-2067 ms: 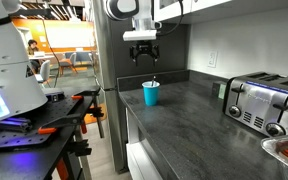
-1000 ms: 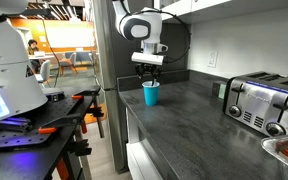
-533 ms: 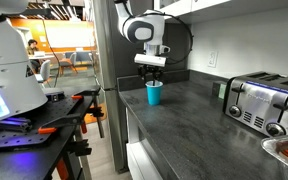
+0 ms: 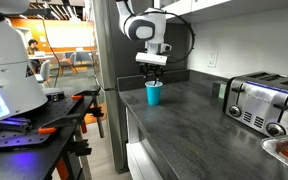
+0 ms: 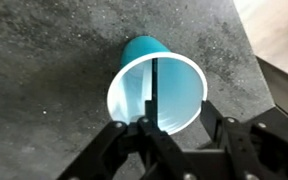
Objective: Put the marker on the counter
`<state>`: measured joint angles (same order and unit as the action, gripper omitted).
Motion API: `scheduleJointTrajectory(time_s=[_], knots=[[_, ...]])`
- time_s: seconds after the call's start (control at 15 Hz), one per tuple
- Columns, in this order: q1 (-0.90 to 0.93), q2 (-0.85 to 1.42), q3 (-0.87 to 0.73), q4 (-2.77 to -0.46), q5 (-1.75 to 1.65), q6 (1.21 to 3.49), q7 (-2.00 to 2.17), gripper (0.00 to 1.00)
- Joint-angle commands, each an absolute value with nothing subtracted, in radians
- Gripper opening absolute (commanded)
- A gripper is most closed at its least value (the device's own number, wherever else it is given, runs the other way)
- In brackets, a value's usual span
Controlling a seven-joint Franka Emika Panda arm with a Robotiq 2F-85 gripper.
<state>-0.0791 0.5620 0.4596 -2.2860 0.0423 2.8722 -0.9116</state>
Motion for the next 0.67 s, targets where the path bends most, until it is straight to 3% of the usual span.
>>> scheduleJointTrajectory(time_s=[0.0,0.6], knots=[[-0.086,0.572,0.448,-2.267,0.013,2.858,-0.86,0.53],[-0.065,0.656,0.406,-2.19,-0.024,2.84,-0.804,0.49]])
